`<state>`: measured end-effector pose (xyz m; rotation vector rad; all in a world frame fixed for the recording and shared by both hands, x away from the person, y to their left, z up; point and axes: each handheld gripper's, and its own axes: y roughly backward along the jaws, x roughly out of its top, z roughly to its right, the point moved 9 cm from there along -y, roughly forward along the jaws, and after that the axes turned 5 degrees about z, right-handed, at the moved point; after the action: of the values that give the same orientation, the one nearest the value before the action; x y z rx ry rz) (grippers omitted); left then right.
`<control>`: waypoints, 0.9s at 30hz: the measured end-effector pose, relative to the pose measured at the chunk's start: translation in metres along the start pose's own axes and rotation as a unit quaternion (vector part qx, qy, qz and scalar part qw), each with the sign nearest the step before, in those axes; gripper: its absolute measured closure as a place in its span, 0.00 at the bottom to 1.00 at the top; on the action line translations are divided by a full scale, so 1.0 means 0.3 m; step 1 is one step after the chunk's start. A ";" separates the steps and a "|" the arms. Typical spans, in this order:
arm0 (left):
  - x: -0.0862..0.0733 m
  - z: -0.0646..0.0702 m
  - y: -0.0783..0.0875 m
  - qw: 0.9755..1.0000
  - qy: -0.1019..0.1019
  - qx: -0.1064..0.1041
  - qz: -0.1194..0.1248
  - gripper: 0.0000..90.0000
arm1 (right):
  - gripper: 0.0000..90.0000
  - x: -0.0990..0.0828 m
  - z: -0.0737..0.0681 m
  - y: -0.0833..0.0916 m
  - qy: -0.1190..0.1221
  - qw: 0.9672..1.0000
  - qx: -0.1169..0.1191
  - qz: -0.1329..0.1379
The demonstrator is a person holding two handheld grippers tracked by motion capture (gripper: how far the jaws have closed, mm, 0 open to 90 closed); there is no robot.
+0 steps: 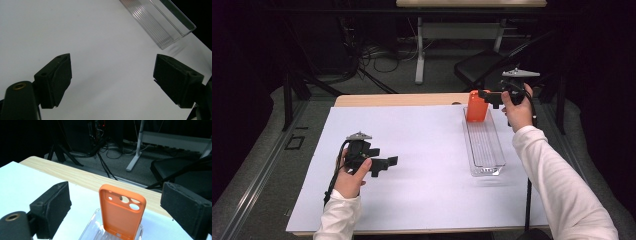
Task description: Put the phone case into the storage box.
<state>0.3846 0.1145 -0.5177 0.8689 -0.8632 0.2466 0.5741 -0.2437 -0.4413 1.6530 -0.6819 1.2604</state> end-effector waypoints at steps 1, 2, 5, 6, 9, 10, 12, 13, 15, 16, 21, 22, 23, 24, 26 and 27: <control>0.000 0.000 0.001 1.000 0.000 0.000 0.000 0.18 | 0.09 0.002 -0.003 0.000 -0.002 1.000 0.001 0.000; 0.001 0.001 0.002 1.000 0.001 0.000 0.001 0.18 | 0.09 0.003 -0.007 0.000 -0.006 1.000 0.002 0.001; 0.001 0.002 0.003 1.000 0.000 -0.004 0.000 0.18 | 0.03 0.003 -0.015 -0.003 -0.011 1.000 0.007 -0.003; 0.001 0.002 0.004 1.000 0.001 -0.004 0.000 0.18 | 0.00 0.000 -0.017 -0.004 -0.014 1.000 0.010 -0.007; 0.003 0.003 0.005 1.000 0.001 -0.005 0.002 0.18 | 0.00 -0.008 -0.018 -0.008 -0.016 1.000 0.011 -0.015; 0.003 0.004 0.005 1.000 0.001 -0.006 0.003 0.18 | 0.00 -0.011 -0.018 -0.009 -0.017 1.000 0.012 -0.020; 0.005 0.006 0.006 1.000 0.001 -0.008 0.004 0.18 | 0.00 -0.015 -0.018 -0.010 -0.018 0.999 0.011 -0.024; 0.005 0.007 0.007 1.000 0.000 -0.009 0.004 0.18 | 0.00 -0.016 -0.018 -0.011 -0.018 0.999 0.011 -0.026; 0.005 0.009 0.007 1.000 0.000 -0.010 0.004 0.18 | 0.00 -0.019 -0.020 -0.012 -0.018 0.999 0.012 -0.028; 0.006 0.010 0.006 1.000 0.000 -0.011 0.004 0.18 | 0.00 -0.020 -0.020 -0.012 -0.015 0.999 0.012 -0.029; 0.006 0.012 0.006 1.000 -0.003 -0.012 0.004 0.18 | 0.00 -0.026 -0.026 -0.011 -0.019 0.999 0.015 -0.039; 0.005 0.012 0.006 1.000 -0.003 -0.012 0.003 0.18 | 0.00 -0.027 -0.027 -0.012 -0.018 0.999 0.016 -0.040; 0.005 0.011 0.005 1.000 -0.002 -0.012 0.003 0.18 | 0.00 -0.028 -0.028 -0.012 -0.016 0.999 0.016 -0.041; 0.004 0.011 0.005 1.000 -0.001 -0.012 0.002 0.18 | 0.00 -0.029 -0.028 -0.012 -0.013 0.999 0.017 -0.043; 0.004 0.012 0.004 1.000 -0.002 -0.014 0.001 0.18 | 0.00 -0.031 -0.032 -0.012 -0.012 0.999 0.019 -0.045; 0.004 0.013 0.004 1.000 -0.003 -0.016 0.001 0.18 | 0.00 -0.031 -0.033 -0.011 -0.010 0.999 0.021 -0.046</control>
<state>0.3825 0.1123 -0.5148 0.8403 -0.8720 0.2312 0.5694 -0.2343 -0.4507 1.7148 -0.5877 1.2009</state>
